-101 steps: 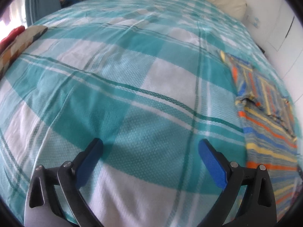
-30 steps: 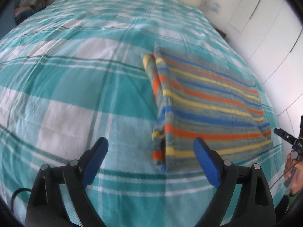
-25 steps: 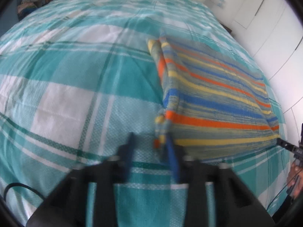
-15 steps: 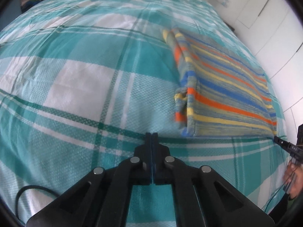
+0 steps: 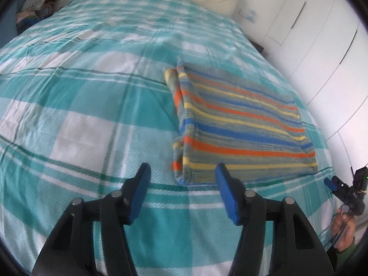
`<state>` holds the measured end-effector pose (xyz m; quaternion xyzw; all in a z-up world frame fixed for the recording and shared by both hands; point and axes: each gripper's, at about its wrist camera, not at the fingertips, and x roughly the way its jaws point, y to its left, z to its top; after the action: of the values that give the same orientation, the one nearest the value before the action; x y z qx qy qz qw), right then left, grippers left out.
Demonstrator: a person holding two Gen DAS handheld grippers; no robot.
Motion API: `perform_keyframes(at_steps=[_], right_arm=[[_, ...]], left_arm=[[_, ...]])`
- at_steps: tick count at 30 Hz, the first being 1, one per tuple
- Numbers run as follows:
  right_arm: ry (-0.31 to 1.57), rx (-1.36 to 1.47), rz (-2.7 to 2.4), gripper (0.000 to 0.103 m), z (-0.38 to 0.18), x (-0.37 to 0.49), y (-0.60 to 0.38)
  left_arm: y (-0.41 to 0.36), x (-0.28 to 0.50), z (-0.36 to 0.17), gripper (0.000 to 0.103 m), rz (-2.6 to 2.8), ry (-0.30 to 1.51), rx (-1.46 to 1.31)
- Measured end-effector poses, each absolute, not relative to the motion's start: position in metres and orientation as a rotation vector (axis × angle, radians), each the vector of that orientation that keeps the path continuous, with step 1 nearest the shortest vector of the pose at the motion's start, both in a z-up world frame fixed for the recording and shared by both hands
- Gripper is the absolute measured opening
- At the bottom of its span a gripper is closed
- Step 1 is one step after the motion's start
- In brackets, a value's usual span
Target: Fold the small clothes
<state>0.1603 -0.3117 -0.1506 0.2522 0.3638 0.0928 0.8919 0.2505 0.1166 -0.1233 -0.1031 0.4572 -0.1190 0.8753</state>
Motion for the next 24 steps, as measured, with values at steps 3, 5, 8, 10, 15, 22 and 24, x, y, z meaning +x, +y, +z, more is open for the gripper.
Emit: perform_keyframes(at_steps=[3, 5, 8, 10, 15, 22, 24], right_arm=[[0.765, 0.496, 0.182, 0.072, -0.151, 0.162, -0.310], [0.760, 0.435, 0.161, 0.072, -0.147, 0.161, -0.308], [0.751, 0.432, 0.138, 0.072, -0.145, 0.155, -0.315], [0.752, 0.457, 0.129, 0.072, -0.147, 0.154, -0.322], [0.762, 0.485, 0.118, 0.072, -0.150, 0.161, -0.325], [0.766, 0.467, 0.094, 0.074, -0.150, 0.157, -0.324], [0.767, 0.476, 0.088, 0.074, -0.151, 0.158, -0.326]], left_arm=[[0.097, 0.263, -0.143, 0.003, -0.241, 1.024, -0.218], [0.089, 0.255, -0.144, 0.002, -0.197, 1.031, -0.146], [0.100, 0.242, -0.147, 0.001, -0.178, 1.034, -0.124], [0.106, 0.239, -0.150, 0.001, -0.180, 1.036, -0.144], [0.097, 0.241, -0.144, 0.011, -0.136, 1.036, -0.131], [0.094, 0.207, -0.110, 0.083, -0.074, 0.876, -0.031], [0.089, 0.199, -0.104, 0.085, -0.076, 0.859, 0.005]])
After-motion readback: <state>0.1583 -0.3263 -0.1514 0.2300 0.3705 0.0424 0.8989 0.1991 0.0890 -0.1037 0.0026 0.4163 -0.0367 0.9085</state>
